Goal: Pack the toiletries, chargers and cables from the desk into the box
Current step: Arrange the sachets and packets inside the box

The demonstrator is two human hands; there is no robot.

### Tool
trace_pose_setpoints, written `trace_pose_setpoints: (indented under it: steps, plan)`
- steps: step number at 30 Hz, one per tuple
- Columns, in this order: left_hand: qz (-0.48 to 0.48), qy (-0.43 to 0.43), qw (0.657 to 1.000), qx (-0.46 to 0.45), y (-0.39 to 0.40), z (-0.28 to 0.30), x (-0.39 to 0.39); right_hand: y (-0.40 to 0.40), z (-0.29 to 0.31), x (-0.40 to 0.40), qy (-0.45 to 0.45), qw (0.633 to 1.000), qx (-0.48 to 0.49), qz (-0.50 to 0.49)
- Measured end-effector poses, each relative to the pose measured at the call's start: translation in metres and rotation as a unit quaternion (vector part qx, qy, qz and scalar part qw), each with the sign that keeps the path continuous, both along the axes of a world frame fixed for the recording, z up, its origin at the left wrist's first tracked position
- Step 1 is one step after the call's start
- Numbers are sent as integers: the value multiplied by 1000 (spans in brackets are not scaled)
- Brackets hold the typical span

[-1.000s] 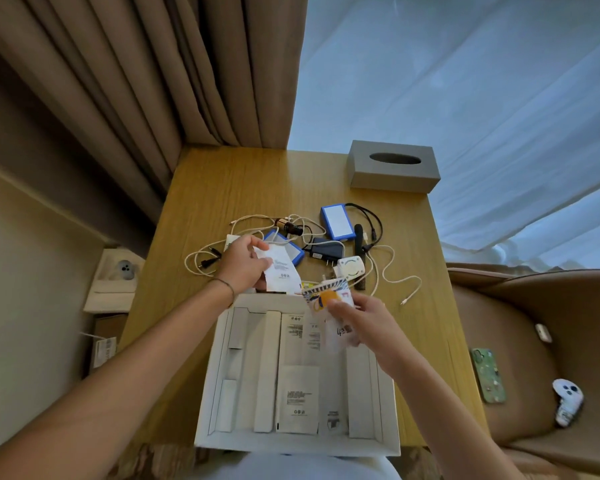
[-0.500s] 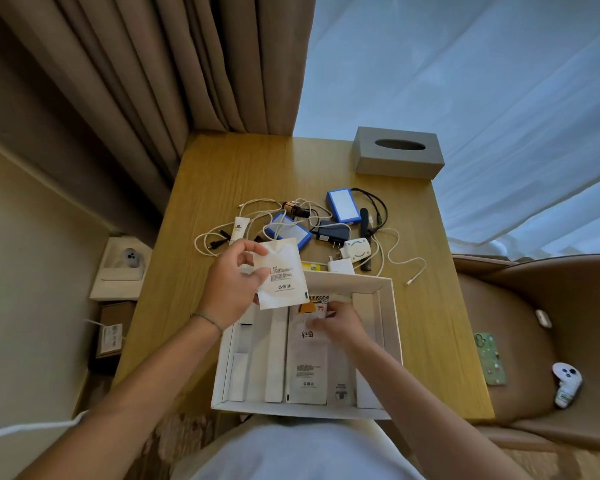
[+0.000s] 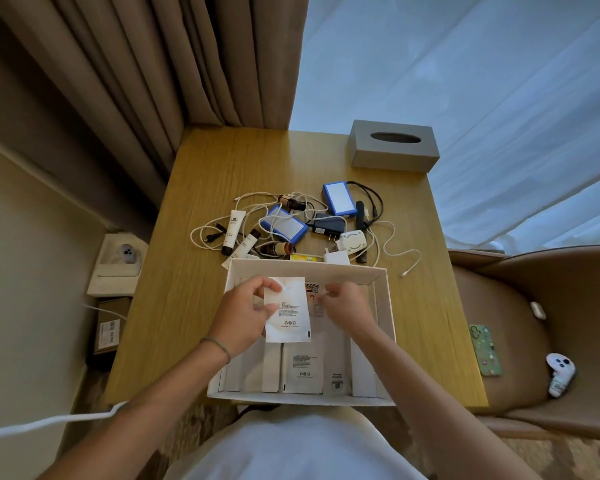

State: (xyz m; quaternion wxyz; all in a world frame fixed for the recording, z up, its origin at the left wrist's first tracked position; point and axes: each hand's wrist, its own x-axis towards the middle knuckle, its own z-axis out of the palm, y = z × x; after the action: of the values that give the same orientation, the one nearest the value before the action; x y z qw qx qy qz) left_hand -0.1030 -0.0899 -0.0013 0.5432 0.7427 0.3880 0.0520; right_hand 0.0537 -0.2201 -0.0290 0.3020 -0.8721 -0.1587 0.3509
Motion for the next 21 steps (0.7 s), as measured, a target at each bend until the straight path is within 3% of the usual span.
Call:
trace_pose_setpoints:
  steps: [6, 11, 21]
  plan:
    - [-72, 57, 996, 21, -25, -26, 33, -35, 33, 14, 49, 987, 126, -90]
    - [-102, 92, 984, 112, -47, -48, 65, -48, 40, 16, 66, 981, 143, -110]
    - [-150, 117, 970, 154, -74, -67, 96, -67, 50, 28, 55, 976, 170, -123]
